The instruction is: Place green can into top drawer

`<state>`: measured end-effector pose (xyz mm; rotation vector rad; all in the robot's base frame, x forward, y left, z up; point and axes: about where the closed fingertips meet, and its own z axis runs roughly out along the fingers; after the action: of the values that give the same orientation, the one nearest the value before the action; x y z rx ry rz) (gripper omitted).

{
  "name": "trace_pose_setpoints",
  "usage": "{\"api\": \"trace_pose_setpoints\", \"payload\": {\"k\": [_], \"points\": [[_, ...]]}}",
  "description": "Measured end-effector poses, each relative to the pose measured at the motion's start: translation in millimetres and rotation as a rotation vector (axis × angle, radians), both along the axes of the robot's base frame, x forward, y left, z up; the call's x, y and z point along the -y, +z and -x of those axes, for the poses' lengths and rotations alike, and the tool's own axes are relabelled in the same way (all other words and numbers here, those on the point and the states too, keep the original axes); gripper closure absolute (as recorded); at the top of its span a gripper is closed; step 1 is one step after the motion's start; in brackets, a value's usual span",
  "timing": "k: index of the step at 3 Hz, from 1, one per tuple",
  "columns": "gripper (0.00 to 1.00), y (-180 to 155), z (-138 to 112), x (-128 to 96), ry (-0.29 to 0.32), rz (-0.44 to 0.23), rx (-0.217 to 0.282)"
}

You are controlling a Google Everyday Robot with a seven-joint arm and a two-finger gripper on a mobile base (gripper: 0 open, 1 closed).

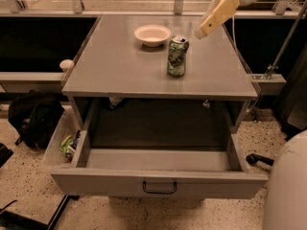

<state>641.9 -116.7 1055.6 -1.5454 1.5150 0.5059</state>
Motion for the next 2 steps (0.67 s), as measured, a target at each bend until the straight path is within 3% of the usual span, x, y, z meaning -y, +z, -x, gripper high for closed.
{"api": "trace_pose_setpoints", "payload": {"k": [2], "points": [[0.00, -92.7, -66.2, 7.6, -0.089, -0.100, -0.087]]}}
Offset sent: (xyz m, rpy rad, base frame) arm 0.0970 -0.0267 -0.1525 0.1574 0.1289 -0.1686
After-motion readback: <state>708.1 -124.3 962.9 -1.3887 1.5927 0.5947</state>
